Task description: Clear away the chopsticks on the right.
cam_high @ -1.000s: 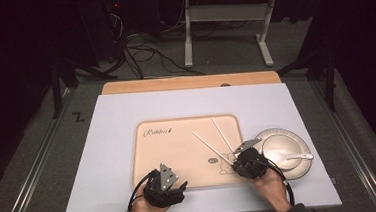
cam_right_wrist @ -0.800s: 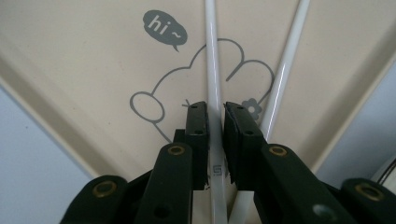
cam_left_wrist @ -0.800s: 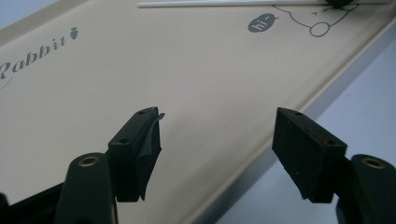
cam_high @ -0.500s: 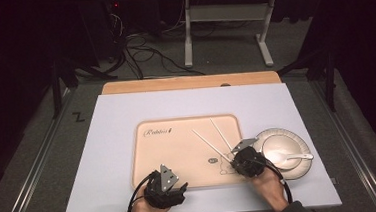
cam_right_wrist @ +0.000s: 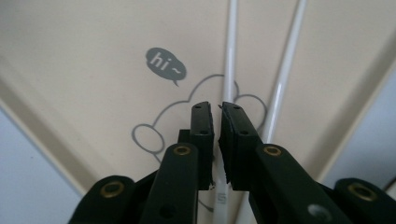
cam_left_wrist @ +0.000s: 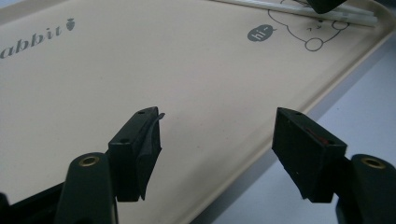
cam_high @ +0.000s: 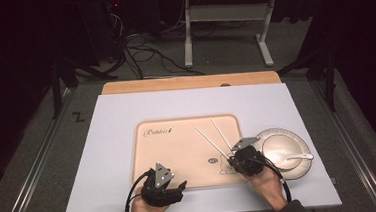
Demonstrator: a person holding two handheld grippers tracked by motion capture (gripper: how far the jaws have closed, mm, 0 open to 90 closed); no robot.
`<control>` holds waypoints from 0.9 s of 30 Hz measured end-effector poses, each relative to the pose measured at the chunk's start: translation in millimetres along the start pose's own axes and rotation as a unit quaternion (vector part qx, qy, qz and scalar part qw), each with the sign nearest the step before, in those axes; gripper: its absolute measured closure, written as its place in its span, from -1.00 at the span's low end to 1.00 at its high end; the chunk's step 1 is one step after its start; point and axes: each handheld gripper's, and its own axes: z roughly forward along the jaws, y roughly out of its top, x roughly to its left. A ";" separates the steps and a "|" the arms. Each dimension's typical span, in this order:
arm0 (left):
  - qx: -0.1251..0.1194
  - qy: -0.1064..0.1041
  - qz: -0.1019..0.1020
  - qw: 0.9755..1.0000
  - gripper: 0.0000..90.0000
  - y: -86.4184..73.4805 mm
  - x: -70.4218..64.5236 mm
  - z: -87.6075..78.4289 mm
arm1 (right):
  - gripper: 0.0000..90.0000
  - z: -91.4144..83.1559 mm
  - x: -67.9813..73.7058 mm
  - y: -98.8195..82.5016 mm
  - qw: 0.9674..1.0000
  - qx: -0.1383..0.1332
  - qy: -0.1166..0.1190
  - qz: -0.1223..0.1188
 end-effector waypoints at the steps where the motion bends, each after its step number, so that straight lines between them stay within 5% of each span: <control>1: 0.001 -0.001 0.002 1.000 -0.27 -0.3 -0.3 -0.5 | 0.92 1.1 1.6 1.2 1.000 0.000 0.004 -0.006; 7: 0.004 -0.002 0.008 1.000 -0.27 -3.3 -2.5 -0.7 | 0.97 9.6 8.6 5.7 0.999 0.019 0.020 -0.023; 27: -0.006 0.018 0.013 1.000 -0.28 -3.7 2.8 -10.2 | 0.96 17.2 -10.3 9.4 1.000 0.018 -0.014 -0.002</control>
